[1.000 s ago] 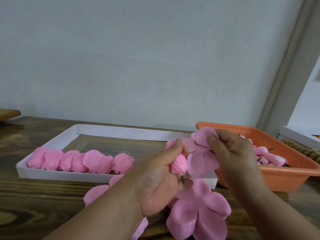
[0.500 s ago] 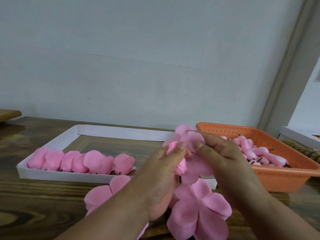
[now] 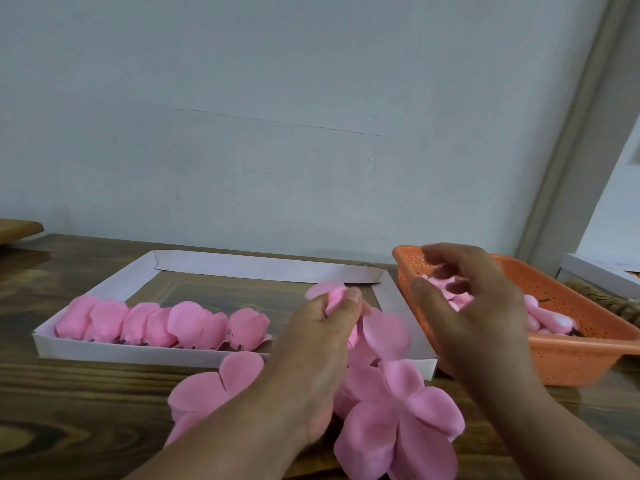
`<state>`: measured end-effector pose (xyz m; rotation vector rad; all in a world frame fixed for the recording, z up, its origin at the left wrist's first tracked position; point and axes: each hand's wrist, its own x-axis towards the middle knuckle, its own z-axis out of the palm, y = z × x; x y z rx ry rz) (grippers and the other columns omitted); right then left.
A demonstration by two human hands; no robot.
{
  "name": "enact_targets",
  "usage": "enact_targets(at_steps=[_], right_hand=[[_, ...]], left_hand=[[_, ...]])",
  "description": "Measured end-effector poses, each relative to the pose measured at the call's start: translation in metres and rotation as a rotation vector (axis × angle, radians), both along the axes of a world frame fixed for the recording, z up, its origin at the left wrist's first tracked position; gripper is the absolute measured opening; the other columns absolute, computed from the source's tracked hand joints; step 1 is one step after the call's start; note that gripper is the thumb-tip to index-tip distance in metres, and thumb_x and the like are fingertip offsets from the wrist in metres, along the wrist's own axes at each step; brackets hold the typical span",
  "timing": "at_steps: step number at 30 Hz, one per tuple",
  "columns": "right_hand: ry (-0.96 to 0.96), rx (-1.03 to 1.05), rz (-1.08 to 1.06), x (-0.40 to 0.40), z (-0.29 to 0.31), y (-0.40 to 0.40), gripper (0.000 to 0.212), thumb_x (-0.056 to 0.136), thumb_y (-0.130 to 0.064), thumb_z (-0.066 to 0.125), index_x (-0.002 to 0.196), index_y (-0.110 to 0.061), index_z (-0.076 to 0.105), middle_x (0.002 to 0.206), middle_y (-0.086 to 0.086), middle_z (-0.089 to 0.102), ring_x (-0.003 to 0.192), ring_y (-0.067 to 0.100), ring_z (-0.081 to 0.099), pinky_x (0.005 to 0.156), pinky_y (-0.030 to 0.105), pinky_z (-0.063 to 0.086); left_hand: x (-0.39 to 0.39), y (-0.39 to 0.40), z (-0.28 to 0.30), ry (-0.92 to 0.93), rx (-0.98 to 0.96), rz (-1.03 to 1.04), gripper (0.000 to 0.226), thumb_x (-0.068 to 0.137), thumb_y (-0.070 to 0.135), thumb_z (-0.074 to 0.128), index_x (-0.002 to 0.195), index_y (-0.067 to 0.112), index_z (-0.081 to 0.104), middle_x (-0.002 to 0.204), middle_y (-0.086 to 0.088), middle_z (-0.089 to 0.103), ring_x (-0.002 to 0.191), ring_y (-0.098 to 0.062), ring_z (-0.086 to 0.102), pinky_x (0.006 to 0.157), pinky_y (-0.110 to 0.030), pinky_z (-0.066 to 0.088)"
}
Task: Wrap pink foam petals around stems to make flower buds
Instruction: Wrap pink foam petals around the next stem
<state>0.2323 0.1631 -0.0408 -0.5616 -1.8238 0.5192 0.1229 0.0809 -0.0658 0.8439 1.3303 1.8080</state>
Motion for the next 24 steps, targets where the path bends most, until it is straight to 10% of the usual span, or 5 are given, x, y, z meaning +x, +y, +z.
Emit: enact_targets(at_steps=[3, 8, 12, 20, 24], right_hand=[[-0.078, 0.066, 0.127, -0.004, -0.004, -0.016, 0.027, 0.071, 0.004, 0.073, 0.069, -0.021, 0.064, 0.065, -0.007, 0.061, 0.062, 0.004, 0.054, 0.057, 0.006, 0.039], [-0.205, -0.012, 0.203, -0.015, -0.014, -0.024, 0.018, 0.065, -0.002, 0.075, 0.07, -0.018, 0.068, 0.061, -0.003, 0.06, 0.058, 0.005, 0.054, 0.052, 0.011, 0.041], [-0.191, -0.026, 0.178, -0.019, -0.018, -0.029, 0.013, 0.069, -0.007, 0.075, 0.07, -0.018, 0.069, 0.064, -0.003, 0.063, 0.056, 0.009, 0.055, 0.05, 0.02, 0.044], [-0.241, -0.057, 0.212, -0.021, -0.016, -0.032, 0.01, 0.072, -0.001, 0.069, 0.066, -0.01, 0.069, 0.057, -0.001, 0.06, 0.049, 0.006, 0.047, 0.046, 0.016, 0.035], [-0.238, -0.1, 0.272, -0.018, -0.01, -0.034, 0.013, 0.073, 0.001, 0.067, 0.068, -0.011, 0.071, 0.048, -0.001, 0.054, 0.043, 0.004, 0.041, 0.044, 0.012, 0.029]], left_hand=[[0.003, 0.001, 0.001, -0.001, 0.008, 0.033, 0.03, 0.097, 0.03, 0.049, 0.086, 0.009, 0.068, 0.084, -0.017, 0.07, 0.077, -0.023, 0.065, 0.08, -0.044, 0.054], [0.005, 0.003, -0.001, -0.085, 0.056, 0.064, 0.03, 0.099, 0.021, 0.048, 0.081, 0.006, 0.067, 0.068, -0.009, 0.071, 0.06, -0.013, 0.068, 0.053, -0.022, 0.054], [0.01, 0.005, -0.003, -0.112, 0.048, 0.141, 0.038, 0.098, 0.023, 0.049, 0.067, 0.011, 0.068, 0.064, -0.008, 0.07, 0.06, -0.017, 0.068, 0.06, -0.03, 0.052], [0.019, 0.003, -0.007, 0.034, 0.044, 0.248, 0.043, 0.098, 0.031, 0.044, 0.065, 0.047, 0.066, 0.057, 0.011, 0.068, 0.054, 0.001, 0.064, 0.049, -0.013, 0.046], [0.02, 0.005, -0.01, 0.096, 0.042, 0.275, 0.037, 0.098, 0.033, 0.042, 0.072, 0.026, 0.068, 0.064, 0.013, 0.07, 0.061, 0.002, 0.065, 0.057, -0.015, 0.046]])
